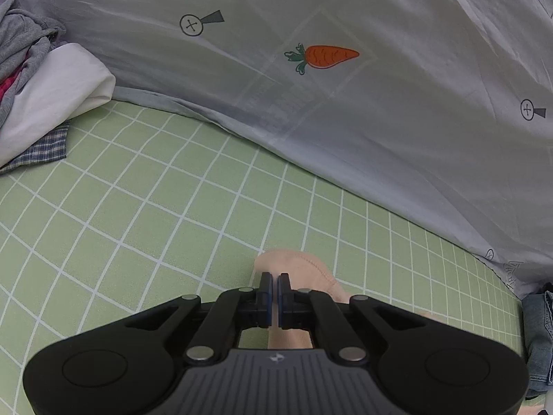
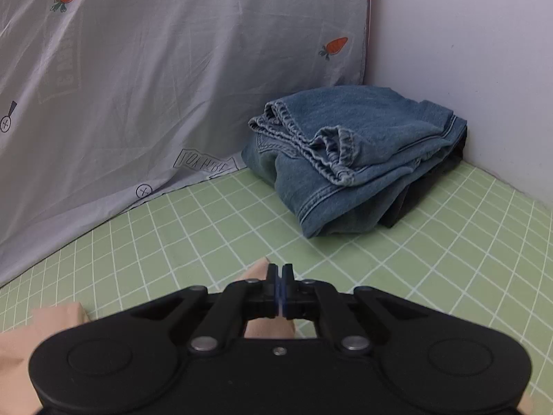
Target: Fold clothes
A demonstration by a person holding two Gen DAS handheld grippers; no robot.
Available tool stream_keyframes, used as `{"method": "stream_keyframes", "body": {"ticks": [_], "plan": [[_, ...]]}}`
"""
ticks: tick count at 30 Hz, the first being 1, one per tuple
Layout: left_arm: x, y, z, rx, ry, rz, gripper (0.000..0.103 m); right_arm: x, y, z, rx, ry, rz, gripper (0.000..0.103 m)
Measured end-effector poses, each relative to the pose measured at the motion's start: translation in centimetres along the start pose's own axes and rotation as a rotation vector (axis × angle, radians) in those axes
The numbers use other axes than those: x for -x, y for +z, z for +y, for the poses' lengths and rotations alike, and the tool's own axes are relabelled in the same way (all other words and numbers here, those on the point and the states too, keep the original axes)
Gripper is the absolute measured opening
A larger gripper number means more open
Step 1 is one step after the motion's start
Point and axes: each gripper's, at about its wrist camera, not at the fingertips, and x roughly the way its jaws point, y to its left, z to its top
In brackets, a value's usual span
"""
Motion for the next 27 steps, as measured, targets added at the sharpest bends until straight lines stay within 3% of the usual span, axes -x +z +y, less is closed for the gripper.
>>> {"method": "stream_keyframes", "body": {"ticks": [5, 6, 8, 9, 11, 13, 17, 19, 21, 23, 27], "plan": [[-2.5, -0.8, -0.1, -0.016, 0.090, 0.077, 0.007, -2.9, -1.6, -0.7, 0.014, -0.018, 0.114, 0.002], [-2.4, -0.9, 0.0, -0.021, 0.098, 0.084, 0.011, -3.4, -2.1, -0.7, 0.019, -0.028, 0.141, 0.002], [-2.0, -0.9, -0.1, -0.056, 0.113, 0.078, 0.031, -3.9, -2.7, -0.7, 0.024, -0.034, 0.174, 0.006], [-1.6, -1.0, -0.2, -0.076, 0.119, 0.071, 0.045, -4.0, -3.0, -0.8, 0.012, -0.032, 0.181, 0.011], [-0.7, -1.2, -0.5, -0.116, 0.128, 0.053, 0.057, -4.2, -3.5, -1.0, -0.011, -0.027, 0.195, 0.053], [0.0, -1.6, -0.7, -0.148, 0.130, 0.051, 0.068, -4.3, -3.9, -1.2, -0.034, -0.021, 0.209, 0.056], [1.4, -3.4, -1.0, -0.182, 0.119, 0.077, 0.071, -4.8, -4.4, -1.3, -0.074, 0.005, 0.233, 0.058], [2.1, -4.5, -1.0, -0.190, 0.112, 0.093, 0.071, -4.7, -4.4, -1.0, -0.069, 0.031, 0.234, 0.054], [2.7, -5.5, -1.0, -0.198, 0.104, 0.108, 0.071, -4.6, -4.4, -0.7, -0.060, 0.057, 0.233, 0.040], [3.4, -6.6, -1.1, -0.206, 0.097, 0.124, 0.071, -4.3, -4.3, -0.3, -0.055, 0.080, 0.225, 0.010], [4.7, -8.6, -1.1, -0.221, 0.083, 0.155, 0.071, -1.9, -3.6, 0.2, -0.067, 0.133, 0.152, 0.010]]}}
